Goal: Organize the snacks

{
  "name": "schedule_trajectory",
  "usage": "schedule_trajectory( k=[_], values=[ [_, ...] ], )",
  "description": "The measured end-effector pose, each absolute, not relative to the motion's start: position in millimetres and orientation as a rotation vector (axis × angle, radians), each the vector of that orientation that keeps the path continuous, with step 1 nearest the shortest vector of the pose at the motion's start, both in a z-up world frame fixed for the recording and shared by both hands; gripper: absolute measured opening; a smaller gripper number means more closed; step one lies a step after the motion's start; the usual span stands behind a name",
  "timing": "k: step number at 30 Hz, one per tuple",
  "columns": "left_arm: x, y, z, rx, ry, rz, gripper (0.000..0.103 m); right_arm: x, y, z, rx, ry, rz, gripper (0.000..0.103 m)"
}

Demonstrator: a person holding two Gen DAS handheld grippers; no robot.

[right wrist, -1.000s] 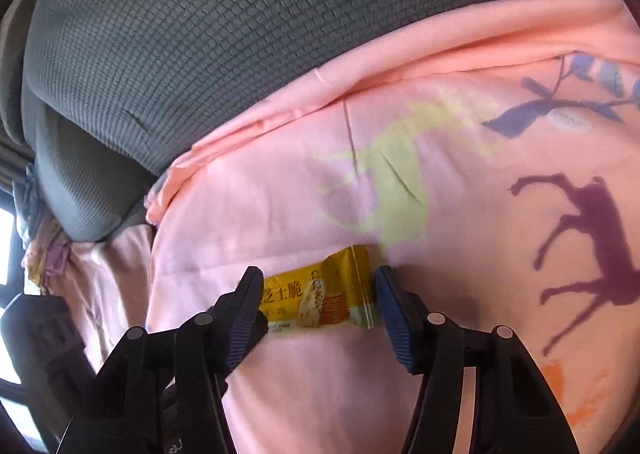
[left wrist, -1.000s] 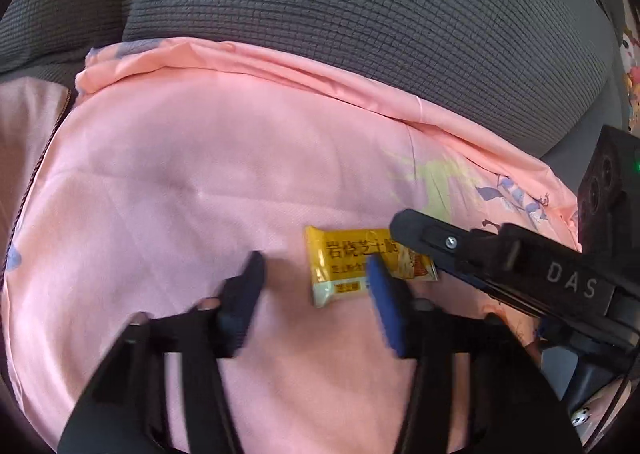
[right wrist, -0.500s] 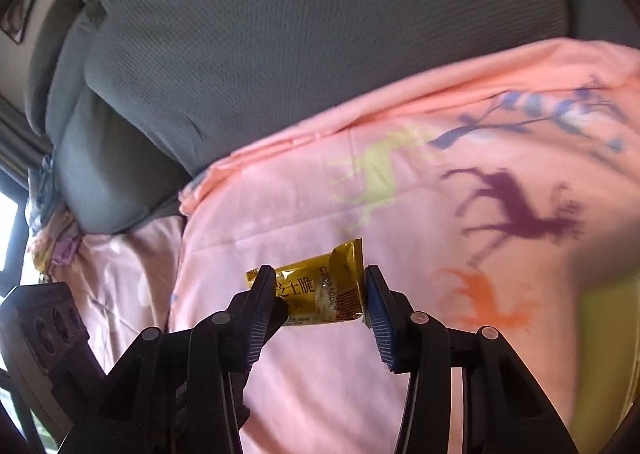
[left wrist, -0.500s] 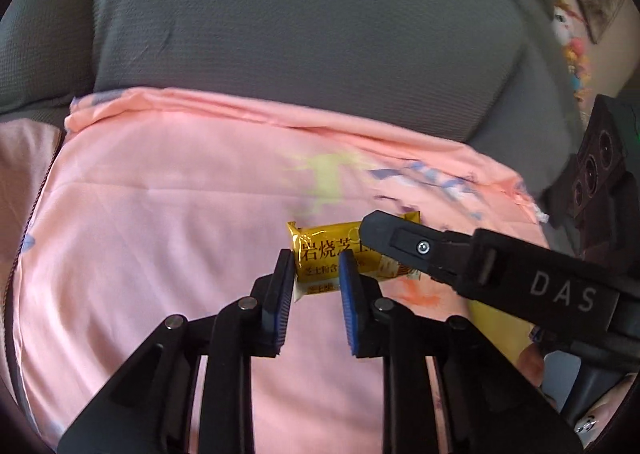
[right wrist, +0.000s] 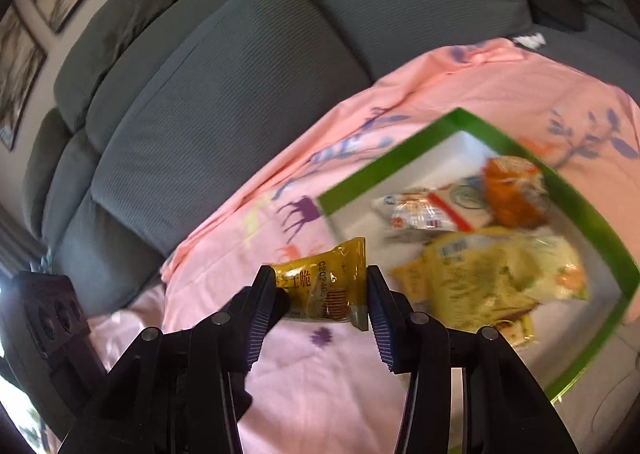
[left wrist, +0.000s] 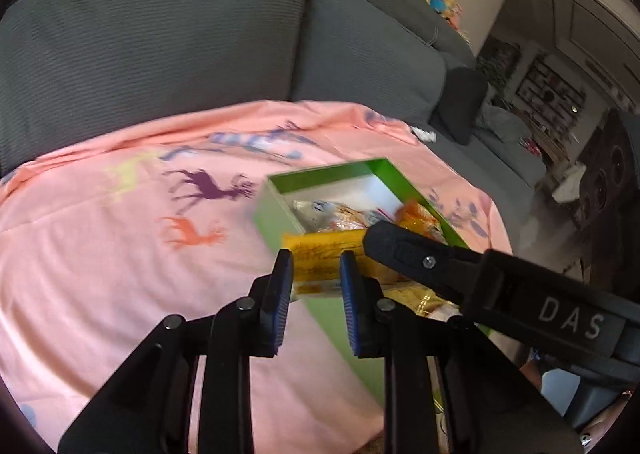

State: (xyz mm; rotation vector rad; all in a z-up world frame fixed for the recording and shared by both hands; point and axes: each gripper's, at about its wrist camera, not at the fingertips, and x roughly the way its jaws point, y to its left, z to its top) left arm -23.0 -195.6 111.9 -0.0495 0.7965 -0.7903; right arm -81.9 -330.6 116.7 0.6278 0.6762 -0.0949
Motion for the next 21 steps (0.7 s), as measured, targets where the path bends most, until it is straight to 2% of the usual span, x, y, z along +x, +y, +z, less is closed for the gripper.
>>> schedule_trajectory(
  k=[3,5,7,8,12,15,19,21],
  values=[
    [-30,-222,104,-0.054,0.842,-0.831,0.026,-91,-348,113,0.658,0.679,-0.101,0.049],
    [-33,-234,104,-0.018,0.845,-0.837,0.042,-97,-355,117,0.641,0.680,-0.167,0.053],
    [-38,-240,107,0.000,0.824,-0.817,0.075,-105,-362,121,0.618,0.644,-0.237,0.063],
    [-39,-241,108,0.002,0.815,-0.806,0.079,-108,-365,121,0.615,0.635,-0.259,0.065],
    [-38,-239,108,0.014,0.798,-0.796,0.084,-118,-381,118,0.660,0.615,-0.263,0.066],
    [-32,-225,104,0.039,0.880,-0.674,0.088,-115,-381,114,0.645,0.638,-0.201,0.066],
    [-27,-164,87,-0.089,0.993,-0.541,0.088,-102,-362,108,0.654,0.705,0.018,0.066],
    [-29,-140,77,-0.068,1.015,-0.442,0.088,-94,-346,105,0.633,0.736,0.095,0.066]
  ],
)
